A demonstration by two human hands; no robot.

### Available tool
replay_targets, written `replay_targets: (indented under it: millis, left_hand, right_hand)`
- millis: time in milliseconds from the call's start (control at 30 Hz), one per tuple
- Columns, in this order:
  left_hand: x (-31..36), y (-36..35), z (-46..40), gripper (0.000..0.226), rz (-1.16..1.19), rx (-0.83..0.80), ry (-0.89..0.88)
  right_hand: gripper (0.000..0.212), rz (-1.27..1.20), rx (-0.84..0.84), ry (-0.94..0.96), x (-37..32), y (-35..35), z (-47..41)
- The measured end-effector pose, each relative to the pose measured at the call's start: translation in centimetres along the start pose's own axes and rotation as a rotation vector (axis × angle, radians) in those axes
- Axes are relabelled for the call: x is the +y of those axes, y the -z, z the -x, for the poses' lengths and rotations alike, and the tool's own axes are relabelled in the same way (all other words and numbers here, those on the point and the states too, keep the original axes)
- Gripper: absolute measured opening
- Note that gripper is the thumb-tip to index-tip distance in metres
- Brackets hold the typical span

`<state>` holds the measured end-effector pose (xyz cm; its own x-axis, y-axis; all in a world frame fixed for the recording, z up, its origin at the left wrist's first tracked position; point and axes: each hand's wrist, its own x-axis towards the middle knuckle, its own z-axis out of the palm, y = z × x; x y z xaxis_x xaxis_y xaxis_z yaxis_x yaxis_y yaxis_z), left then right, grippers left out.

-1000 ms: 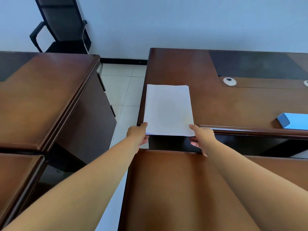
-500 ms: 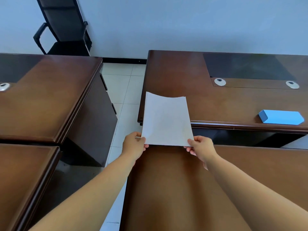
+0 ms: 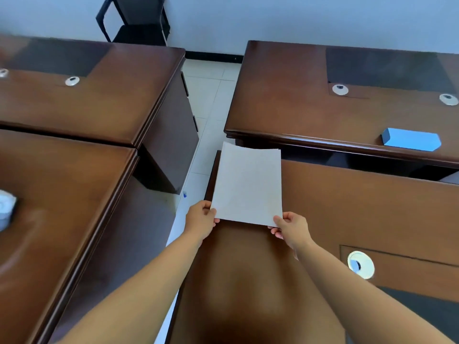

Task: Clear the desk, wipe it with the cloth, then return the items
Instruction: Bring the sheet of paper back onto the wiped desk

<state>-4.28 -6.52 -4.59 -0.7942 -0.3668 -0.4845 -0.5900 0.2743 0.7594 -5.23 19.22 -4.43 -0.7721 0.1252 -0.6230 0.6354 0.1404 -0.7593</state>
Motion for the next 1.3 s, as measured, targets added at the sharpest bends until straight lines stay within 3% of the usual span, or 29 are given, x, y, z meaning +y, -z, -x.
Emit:
replay_targets:
  millis: [167,300,367,500,600,733,867,1100,1300]
  left_hand:
    - [-3.2,0.5,1.7,0.007,-0.082,0.015,0.032]
    - [-3.9,1.2,1.2,0.005,-0.199,0.017,0.012]
    - [-3.7,1.6,0.6,0.013,-0.369,0.034,-0.021]
    - [-2.4,2.4,-1.1,0.038,-0.676,0.069,-0.114]
    - [-0.7,2.0,-3.5,0.045,-0.556,0.077,-0.139]
    - [2.2,0.9,-7.5,0.050,-0.390,-0.067,-0.084]
    - [3.4,-0.2,-10.1,0.026,-0.405,-0.059,-0.106]
    - [3.4,-0.4,-10.8,0.024,-0.464,-0.075,-0.140]
    - [3.4,-0.3,-10.8,0.032,-0.522,-0.108,-0.199]
  right_hand:
    - [0.014,0.079,-0.028,-0.047,2.8,-0.7,1.5]
    - [0.030,0.449,0.003,0.002,2.6,-0.5,1.1]
    - [0.031,0.597,0.094,0.067,1.8,-0.1,0.4]
    - [0.042,0.576,0.155,0.167,-0.2,-0.2,-1.7]
    - [0.051,0.543,0.147,0.213,-1.4,-1.3,-3.7]
    - [0.049,0.414,0.183,0.203,-2.9,-2.6,-5.7]
    - [0.038,0.394,0.155,0.211,-3.6,-3.2,-7.2]
    - [0.054,0.388,0.130,0.202,-3.7,-3.6,-7.4]
    - [0.049,0.424,0.123,0.234,-3.1,-3.9,-7.1]
